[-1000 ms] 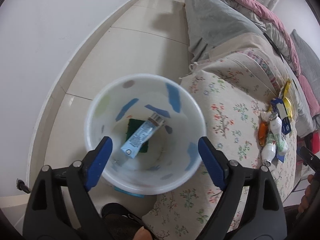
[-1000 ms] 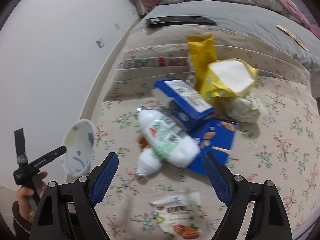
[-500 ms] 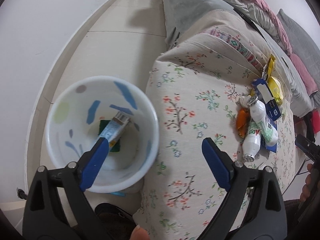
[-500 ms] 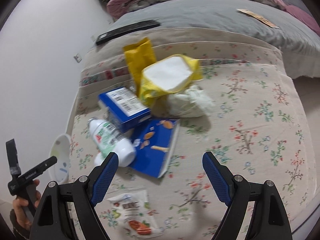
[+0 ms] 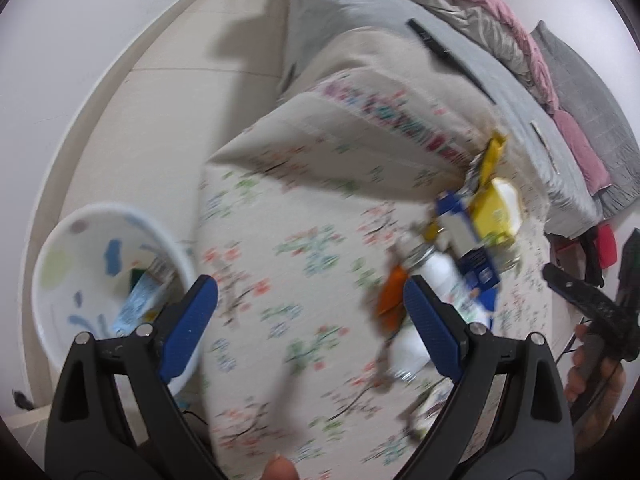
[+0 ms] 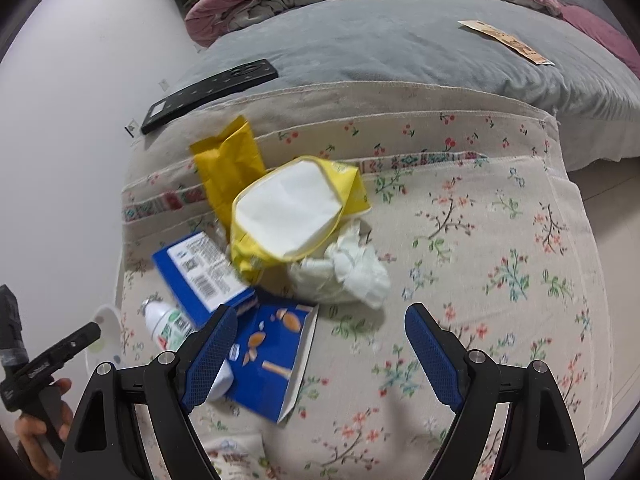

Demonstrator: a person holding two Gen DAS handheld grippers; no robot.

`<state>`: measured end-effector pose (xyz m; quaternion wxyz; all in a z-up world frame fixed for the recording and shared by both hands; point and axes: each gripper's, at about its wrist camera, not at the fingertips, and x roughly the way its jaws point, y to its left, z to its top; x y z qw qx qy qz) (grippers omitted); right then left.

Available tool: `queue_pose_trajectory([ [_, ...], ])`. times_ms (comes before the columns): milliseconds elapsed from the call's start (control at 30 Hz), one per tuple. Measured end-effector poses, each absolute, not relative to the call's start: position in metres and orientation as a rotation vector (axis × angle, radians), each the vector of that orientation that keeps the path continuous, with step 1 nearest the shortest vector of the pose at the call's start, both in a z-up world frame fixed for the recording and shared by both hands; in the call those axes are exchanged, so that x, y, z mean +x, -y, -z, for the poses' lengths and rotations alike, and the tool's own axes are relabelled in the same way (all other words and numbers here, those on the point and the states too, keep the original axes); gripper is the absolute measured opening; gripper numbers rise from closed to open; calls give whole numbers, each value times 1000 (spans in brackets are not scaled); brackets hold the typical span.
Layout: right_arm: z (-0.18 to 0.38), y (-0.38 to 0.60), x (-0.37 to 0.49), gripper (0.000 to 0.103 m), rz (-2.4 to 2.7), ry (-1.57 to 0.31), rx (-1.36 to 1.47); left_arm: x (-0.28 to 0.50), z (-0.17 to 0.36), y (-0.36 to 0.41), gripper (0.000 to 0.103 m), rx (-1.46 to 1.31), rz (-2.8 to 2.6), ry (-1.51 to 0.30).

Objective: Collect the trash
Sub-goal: 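Grasp the blue box with the left tool while the right tool grasps the tissue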

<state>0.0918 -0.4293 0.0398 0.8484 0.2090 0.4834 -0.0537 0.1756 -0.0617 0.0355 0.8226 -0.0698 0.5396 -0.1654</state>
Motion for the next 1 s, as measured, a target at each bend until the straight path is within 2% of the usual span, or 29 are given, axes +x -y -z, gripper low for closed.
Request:
queue_pose_trajectory([
  [233, -32, 450, 113, 87, 139, -1033, 495, 199, -34, 107, 93, -215, 471, -1157],
  [433, -13, 466, 126, 87, 160, -1083, 547, 212, -23, 136, 72, -274, 575, -1193],
  [500, -11, 469, 130, 87, 155, -1084, 565, 215, -19, 141, 61, -299, 601, -1208],
  [633, -7, 471, 137, 87, 130, -1095, 596, 219, -13, 152, 44, -306, 621, -1216],
  [667, -5, 472, 140, 87, 127, -1100, 600, 219, -12, 155, 36, -305, 627, -1218],
  [900, 8, 456, 151, 87, 87, -1151, 564, 218, -20, 154, 33, -301, 640, -1177],
  [1000, 9, 453, 153, 84, 82, -1153, 574, 218, -26, 145, 33, -331, 633, -1152],
])
